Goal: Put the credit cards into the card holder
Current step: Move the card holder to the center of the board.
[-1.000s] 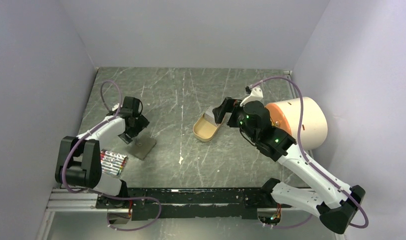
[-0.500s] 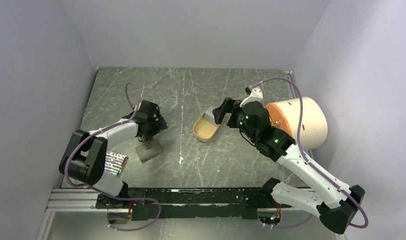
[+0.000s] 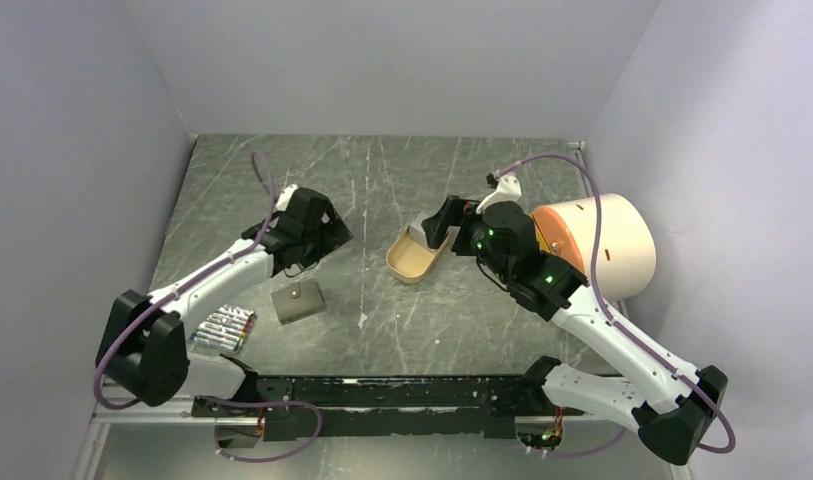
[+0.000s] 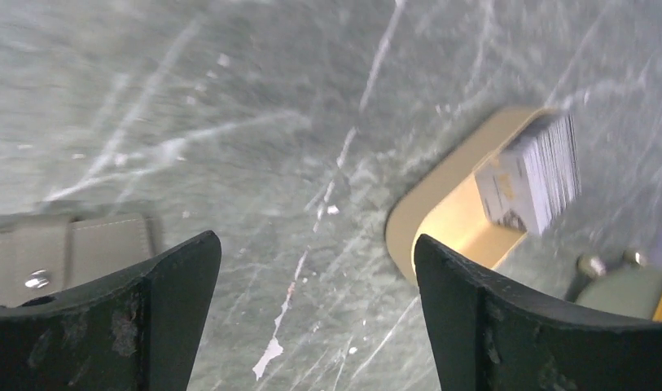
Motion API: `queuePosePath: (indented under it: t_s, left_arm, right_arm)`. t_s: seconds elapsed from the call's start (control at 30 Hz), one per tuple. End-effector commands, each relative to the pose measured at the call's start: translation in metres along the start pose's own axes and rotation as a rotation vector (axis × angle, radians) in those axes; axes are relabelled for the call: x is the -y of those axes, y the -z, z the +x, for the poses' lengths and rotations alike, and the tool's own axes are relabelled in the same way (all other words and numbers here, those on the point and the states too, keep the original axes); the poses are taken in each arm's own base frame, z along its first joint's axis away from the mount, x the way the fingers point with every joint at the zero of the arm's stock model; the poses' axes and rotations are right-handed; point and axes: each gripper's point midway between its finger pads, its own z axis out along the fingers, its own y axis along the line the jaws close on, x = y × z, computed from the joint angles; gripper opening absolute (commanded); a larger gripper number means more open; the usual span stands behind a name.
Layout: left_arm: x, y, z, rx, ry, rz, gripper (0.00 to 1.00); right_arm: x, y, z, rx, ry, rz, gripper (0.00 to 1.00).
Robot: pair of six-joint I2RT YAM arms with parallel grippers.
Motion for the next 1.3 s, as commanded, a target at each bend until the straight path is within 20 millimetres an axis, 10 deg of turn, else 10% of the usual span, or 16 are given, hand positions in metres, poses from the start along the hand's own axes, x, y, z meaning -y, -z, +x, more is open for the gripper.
queuePosePath:
  t_s: [0.0,0.2,0.47,0.73,1.07,1.27]
  left_arm:
    - [-0.056,0.025,-0.026,0.152,0.085,-0.295,0.95]
    - [-0.128,0.045,-0.027,0.208,0.182,-0.504,0.97]
    - [-0.15,0.027,0.0,0.118,0.213,-0.453,0.96]
    - [-0.108,-0.007,0.019,0.007,0.073,-0.138,0.89]
    - [-0.017,-0.013,0.05,-0.137,-0.149,0.362,0.76]
    - [-0.001,0.008,0.039,-0.122,-0.127,0.415,0.74]
  right_arm:
    - [-0.003,-0.004,0.0,-0.002,-0.009,-0.019,0.98]
    - [-0.005,-0.004,-0.003,-0.002,-0.001,-0.016,1.0]
    - [-0.003,-0.007,0.001,-0.006,-0.005,-0.008,1.0]
    - [-0.003,-0.005,0.001,-0.001,0.025,-0.028,1.0]
    - [0.016,-0.026,0.033,-0.03,0.126,0.002,0.97]
    - [0.013,-0.037,0.05,-0.095,0.174,-0.021,0.92]
